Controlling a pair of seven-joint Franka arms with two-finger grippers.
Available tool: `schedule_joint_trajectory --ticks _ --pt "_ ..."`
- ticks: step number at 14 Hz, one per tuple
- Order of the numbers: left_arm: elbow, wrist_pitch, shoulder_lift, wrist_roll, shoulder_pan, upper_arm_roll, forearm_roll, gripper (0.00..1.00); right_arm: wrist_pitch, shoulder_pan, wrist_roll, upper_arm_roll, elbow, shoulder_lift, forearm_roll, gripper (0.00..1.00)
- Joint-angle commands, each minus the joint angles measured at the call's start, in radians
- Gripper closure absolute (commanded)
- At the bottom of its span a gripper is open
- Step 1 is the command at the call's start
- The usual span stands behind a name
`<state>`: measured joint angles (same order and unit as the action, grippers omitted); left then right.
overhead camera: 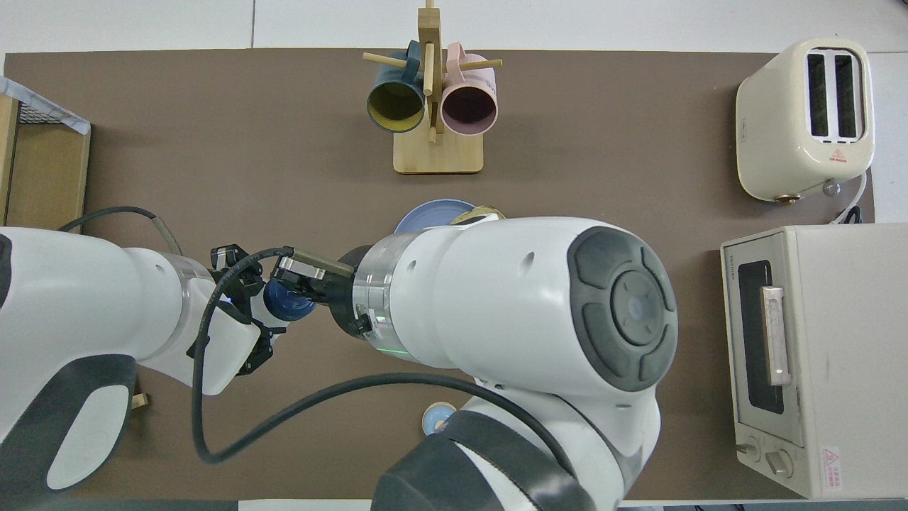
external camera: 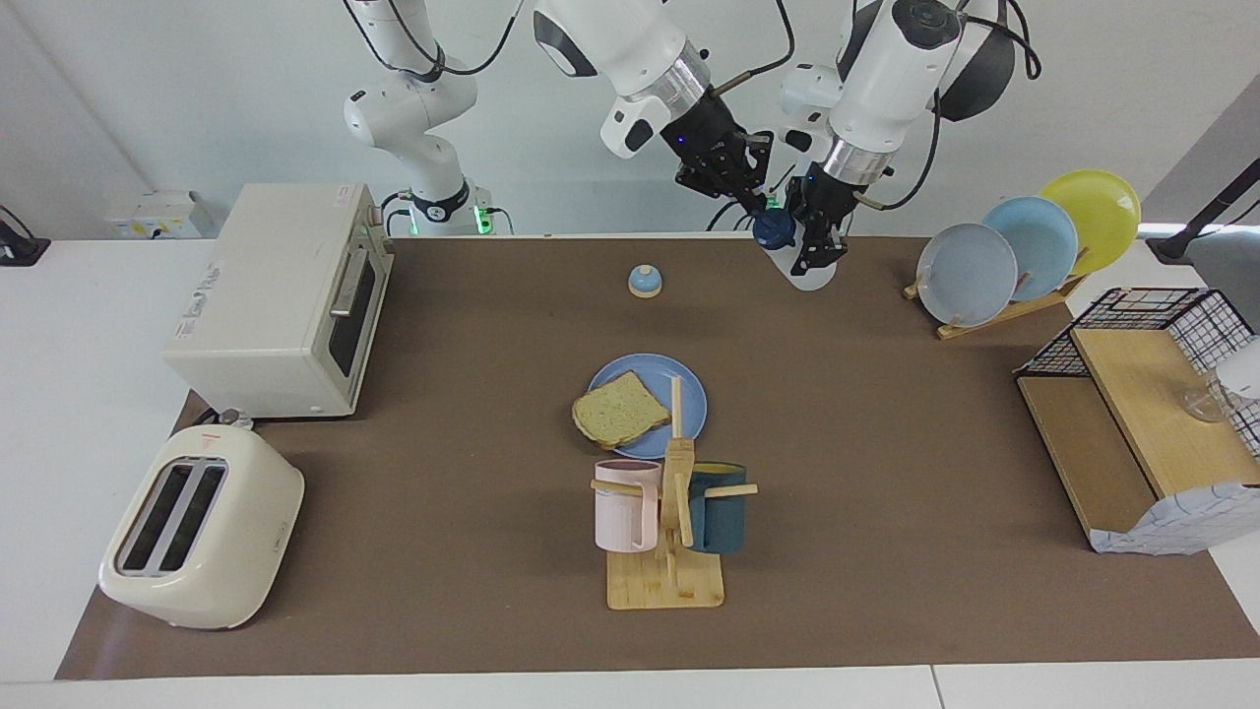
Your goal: Put bread on plate and add seasoning
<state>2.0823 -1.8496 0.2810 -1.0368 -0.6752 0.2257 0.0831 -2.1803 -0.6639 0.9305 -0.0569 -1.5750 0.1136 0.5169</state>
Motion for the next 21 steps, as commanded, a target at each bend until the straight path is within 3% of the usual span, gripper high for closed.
schedule_joint_trajectory --ticks 1,7,8,9,11,13,16,21 --pt "0.042 0.013 0.033 -0.006 -0.015 -0.003 -0.008 1.00 -0.111 0.021 0.011 -0.003 -0.039 -0.025 0.055 1.00" --pt "0.042 0.013 0.033 -0.006 -0.015 -0.002 -0.008 1.00 -0.130 0.023 -0.002 0.000 -0.074 -0.040 0.055 1.00" --pt "0.041 0.013 0.033 -0.006 -0.015 -0.002 -0.008 1.00 -0.124 0.024 -0.004 0.000 -0.079 -0.043 0.055 0.59" --pt "0.041 0.013 0.033 -0.005 -0.015 -0.003 -0.008 1.00 -0.115 0.027 -0.002 0.003 -0.088 -0.049 0.048 0.01" --pt "0.041 0.013 0.033 -0.003 -0.015 -0.002 -0.008 1.00 -0.051 0.055 -0.007 0.006 -0.094 -0.054 0.013 0.00" --pt "0.041 0.013 0.033 0.004 -0.015 -0.002 -0.008 1.00 0.045 0.114 -0.042 0.005 -0.070 -0.051 -0.117 0.00" --pt "0.039 -0.014 0.029 0.026 -0.015 -0.002 -0.008 1.00 0.210 0.235 -0.212 0.008 -0.053 -0.049 -0.230 0.00" --pt "0.024 -0.062 -0.043 0.090 -0.018 -0.028 -0.020 1.00 0.546 0.443 -0.517 0.008 0.082 -0.025 -0.428 0.00"
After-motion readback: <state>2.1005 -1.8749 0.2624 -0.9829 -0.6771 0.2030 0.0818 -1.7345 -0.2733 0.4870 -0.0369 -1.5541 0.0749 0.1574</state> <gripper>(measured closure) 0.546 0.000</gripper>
